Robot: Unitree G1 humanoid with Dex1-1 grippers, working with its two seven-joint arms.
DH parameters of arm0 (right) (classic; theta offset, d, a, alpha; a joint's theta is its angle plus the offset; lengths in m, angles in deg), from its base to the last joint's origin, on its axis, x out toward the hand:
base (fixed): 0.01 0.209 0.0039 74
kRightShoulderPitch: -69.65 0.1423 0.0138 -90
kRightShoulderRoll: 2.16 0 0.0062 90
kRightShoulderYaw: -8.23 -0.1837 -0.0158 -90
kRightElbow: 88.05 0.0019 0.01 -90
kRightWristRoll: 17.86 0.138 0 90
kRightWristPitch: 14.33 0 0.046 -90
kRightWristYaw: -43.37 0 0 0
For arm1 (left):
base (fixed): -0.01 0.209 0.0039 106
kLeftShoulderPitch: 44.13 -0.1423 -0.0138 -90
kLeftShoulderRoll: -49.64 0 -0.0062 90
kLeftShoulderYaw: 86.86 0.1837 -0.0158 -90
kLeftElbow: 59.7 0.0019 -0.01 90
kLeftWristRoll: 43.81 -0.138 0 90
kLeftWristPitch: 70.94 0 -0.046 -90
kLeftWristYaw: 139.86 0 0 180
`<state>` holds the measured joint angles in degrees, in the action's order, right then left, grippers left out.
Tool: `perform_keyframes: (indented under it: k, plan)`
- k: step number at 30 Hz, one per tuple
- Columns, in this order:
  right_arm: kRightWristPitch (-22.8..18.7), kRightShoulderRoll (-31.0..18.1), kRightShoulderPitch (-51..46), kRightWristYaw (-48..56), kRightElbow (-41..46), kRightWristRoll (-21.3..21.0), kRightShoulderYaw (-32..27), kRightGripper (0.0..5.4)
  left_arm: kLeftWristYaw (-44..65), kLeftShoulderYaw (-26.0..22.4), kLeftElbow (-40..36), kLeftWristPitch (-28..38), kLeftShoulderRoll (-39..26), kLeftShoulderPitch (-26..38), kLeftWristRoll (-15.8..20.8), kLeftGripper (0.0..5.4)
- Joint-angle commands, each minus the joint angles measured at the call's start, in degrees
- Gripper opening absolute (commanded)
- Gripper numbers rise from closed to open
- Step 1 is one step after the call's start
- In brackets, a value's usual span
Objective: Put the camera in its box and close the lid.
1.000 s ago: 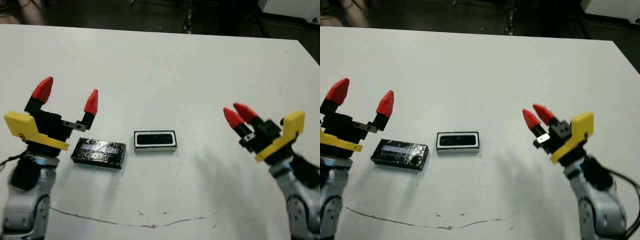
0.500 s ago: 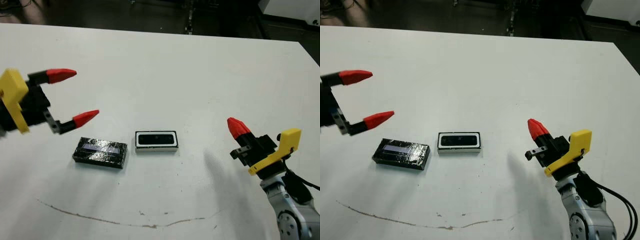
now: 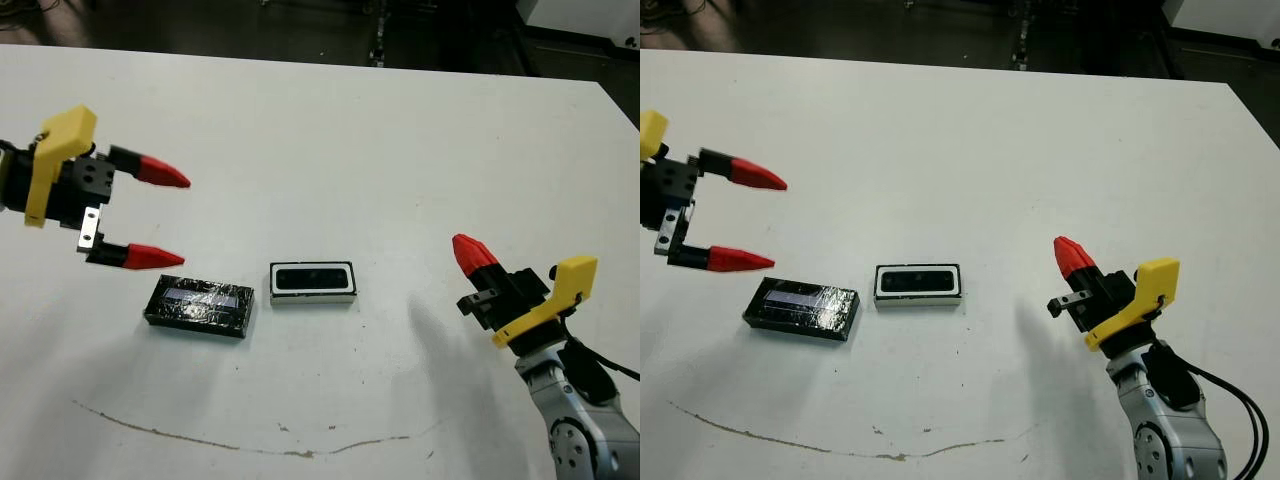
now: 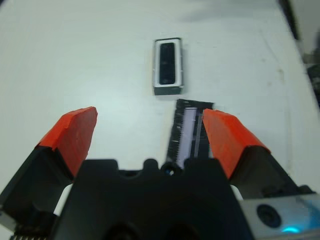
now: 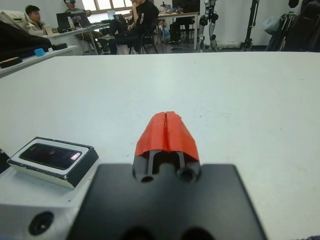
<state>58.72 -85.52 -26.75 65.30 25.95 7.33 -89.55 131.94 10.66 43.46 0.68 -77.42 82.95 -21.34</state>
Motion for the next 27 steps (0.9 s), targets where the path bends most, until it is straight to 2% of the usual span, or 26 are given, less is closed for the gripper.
perform_keyframes:
  k: [1, 7, 11, 16, 20, 23, 27]
  plan:
    - [-0.2, -0.6, -0.1, -0.9, 0.2, -0.1, -0.2, 0.01, 0.7, 2.4, 0.9, -0.5, -0.1, -0.2, 1.8, 5.40]
    - [0.2, -0.2, -0.1, -1.5, -0.3, -0.2, 0.1, 0.01, 0.7, 5.4, 0.0, -1.2, -1.1, -1.4, 3.6, 5.40]
    - [0.2, -0.2, -0.2, -1.8, -0.3, -0.4, 0.4, 0.01, 0.7, 4.9, -0.8, -1.4, -0.6, -3.5, 5.1, 5.40]
    - [0.2, -0.4, -0.2, -1.9, -0.3, -0.7, 0.5, 0.01, 0.7, 4.2, -3.0, -2.4, -0.7, -5.9, 4.8, 5.40]
    - [0.0, -0.3, -0.2, -2.0, -0.3, -0.2, 0.6, 0.01, 0.7, 4.7, -3.2, 1.2, -0.6, -7.1, 6.2, 5.40]
    - [-0.2, -0.3, -0.3, -2.1, -0.3, 0.0, 0.6, 0.01, 0.7, 6.8, -2.9, 2.4, -1.3, -7.0, 8.6, 5.40]
    - [0.3, -0.4, -0.4, -2.1, -0.4, -0.5, 0.8, 0.01, 0.7, 8.6, -3.1, 3.1, -2.3, -7.1, 9.4, 5.40]
